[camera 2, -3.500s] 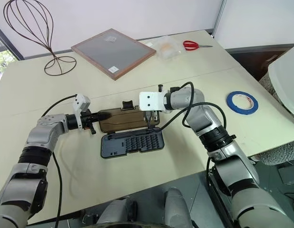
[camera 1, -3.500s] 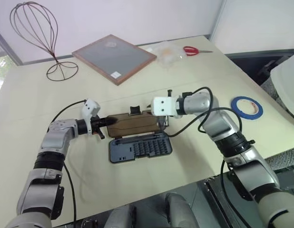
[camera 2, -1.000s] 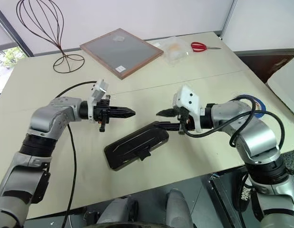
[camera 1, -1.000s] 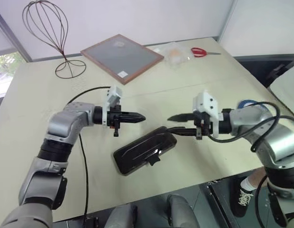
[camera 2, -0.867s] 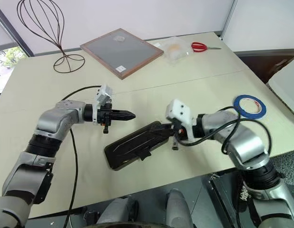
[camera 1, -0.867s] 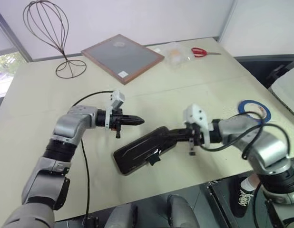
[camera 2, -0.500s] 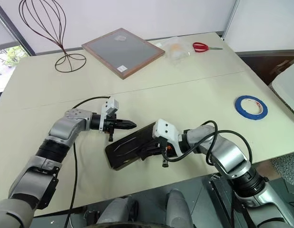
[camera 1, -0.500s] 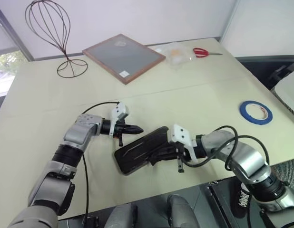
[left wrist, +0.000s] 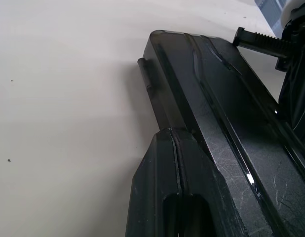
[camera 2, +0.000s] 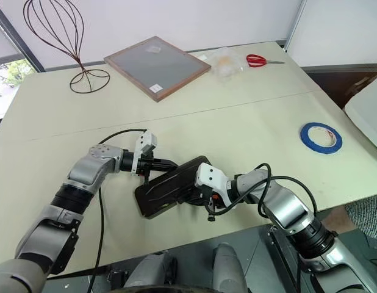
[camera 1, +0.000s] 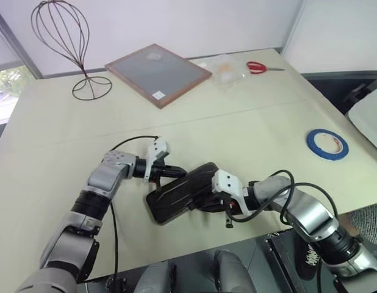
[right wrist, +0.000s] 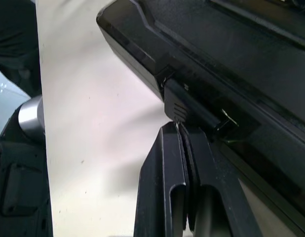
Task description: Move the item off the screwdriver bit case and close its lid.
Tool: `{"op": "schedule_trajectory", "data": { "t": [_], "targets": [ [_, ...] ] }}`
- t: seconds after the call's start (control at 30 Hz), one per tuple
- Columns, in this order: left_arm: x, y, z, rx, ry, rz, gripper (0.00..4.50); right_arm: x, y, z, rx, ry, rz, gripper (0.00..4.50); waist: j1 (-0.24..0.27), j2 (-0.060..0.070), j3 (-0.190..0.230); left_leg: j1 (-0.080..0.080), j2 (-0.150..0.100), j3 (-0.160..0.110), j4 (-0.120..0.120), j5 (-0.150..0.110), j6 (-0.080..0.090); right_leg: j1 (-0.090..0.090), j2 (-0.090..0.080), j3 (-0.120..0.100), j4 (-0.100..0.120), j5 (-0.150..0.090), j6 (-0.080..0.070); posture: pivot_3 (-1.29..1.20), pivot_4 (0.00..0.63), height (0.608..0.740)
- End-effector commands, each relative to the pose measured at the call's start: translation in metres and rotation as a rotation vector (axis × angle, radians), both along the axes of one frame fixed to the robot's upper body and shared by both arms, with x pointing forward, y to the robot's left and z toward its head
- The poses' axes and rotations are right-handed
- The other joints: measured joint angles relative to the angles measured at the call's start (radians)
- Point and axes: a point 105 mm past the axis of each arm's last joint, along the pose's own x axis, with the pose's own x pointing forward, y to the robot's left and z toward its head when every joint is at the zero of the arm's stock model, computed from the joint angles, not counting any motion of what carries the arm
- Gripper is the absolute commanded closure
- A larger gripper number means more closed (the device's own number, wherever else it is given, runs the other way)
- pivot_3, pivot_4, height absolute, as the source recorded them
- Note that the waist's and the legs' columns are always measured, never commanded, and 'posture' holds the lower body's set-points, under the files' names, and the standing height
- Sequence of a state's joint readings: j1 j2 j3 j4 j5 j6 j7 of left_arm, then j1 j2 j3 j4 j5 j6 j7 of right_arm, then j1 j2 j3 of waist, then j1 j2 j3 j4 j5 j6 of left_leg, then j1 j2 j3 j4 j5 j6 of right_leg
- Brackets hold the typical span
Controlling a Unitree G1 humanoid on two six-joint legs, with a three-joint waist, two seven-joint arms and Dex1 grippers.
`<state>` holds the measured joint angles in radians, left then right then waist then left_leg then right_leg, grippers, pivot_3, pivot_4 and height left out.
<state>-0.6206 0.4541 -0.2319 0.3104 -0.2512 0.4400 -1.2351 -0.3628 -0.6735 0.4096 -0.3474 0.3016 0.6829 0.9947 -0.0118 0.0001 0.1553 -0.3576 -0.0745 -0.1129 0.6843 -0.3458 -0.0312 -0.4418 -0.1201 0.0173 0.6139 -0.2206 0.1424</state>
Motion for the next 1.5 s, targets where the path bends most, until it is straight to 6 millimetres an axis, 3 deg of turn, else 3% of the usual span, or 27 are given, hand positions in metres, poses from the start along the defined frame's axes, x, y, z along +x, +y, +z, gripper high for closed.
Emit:
{"op": "schedule_trajectory", "data": {
  "t": [0.03, 0.6, 0.8, 1.03, 1.23, 1.4, 1.5],
  "targets": [
    [-0.013, -0.011, -0.005, 0.0, -0.003, -0.074, 4.5, 0.011, 0.001, 0.009, 0.012, -0.074, -0.026, 4.46, -0.001, 0.0, 0.0, 0.0, 0.0, 0.0, 0.0, 0.0, 0.0, 0.0, 0.0, 0.0, 0.0, 0.0, 0.0, 0.0, 0.15, 0.74],
    [-0.015, -0.005, -0.036, 0.068, 0.028, -0.082, 4.5, 0.031, 0.005, 0.009, 0.041, -0.168, -0.135, 4.46, -0.003, -0.001, -0.002, 0.002, 0.0, 0.0, 0.0, 0.0, 0.0, 0.002, 0.0, 0.0, 0.001, 0.0, 0.0, 0.0, 0.15, 0.74],
    [-0.013, -0.004, -0.037, 0.074, 0.017, -0.079, 4.5, 0.024, 0.005, 0.017, 0.058, -0.156, -0.121, 4.46, -0.002, -0.001, -0.002, 0.003, 0.0, 0.0, 0.0, 0.0, 0.0, 0.002, 0.0, 0.0, 0.001, 0.0, 0.0, 0.0, 0.15, 0.74],
    [0.005, 0.007, -0.002, -0.011, -0.058, 0.008, 4.5, 0.006, -0.007, 0.038, 0.046, -0.141, -0.049, 4.46, 0.002, -0.001, -0.002, 0.001, 0.0, 0.0, 0.001, 0.0, 0.0, 0.001, 0.0, 0.0, 0.0, 0.0, 0.0, 0.0, 0.15, 0.74],
    [0.006, 0.024, 0.029, -0.03, -0.119, 0.037, 4.5, 0.002, -0.025, 0.056, 0.017, -0.168, -0.051, 4.46, 0.001, -0.002, -0.001, 0.0, 0.0, -0.001, 0.0, 0.0, 0.0, 0.0, 0.0, 0.0, 0.0, 0.0, 0.0, 0.0, 0.15, 0.74],
    [-0.01, 0.047, 0.078, -0.083, -0.147, 0.087, 4.5, 0.002, -0.063, 0.094, -0.05, -0.269, -0.08, 4.46, 0.001, -0.002, 0.001, -0.001, 0.0, 0.0, 0.0, 0.0, 0.0, -0.001, 0.0, 0.0, 0.0, 0.0, 0.0, 0.0, 0.15, 0.74],
    [-0.026, 0.055, 0.086, -0.077, -0.146, 0.118, 4.5, 0.004, -0.079, 0.111, -0.061, -0.31, -0.125, 4.46, 0.001, -0.003, 0.001, 0.0, 0.001, 0.0, -0.001, 0.0, 0.001, 0.0, 0.0, 0.0, 0.0, 0.0, 0.0, 0.0, 0.15, 0.74]
  ]
}}
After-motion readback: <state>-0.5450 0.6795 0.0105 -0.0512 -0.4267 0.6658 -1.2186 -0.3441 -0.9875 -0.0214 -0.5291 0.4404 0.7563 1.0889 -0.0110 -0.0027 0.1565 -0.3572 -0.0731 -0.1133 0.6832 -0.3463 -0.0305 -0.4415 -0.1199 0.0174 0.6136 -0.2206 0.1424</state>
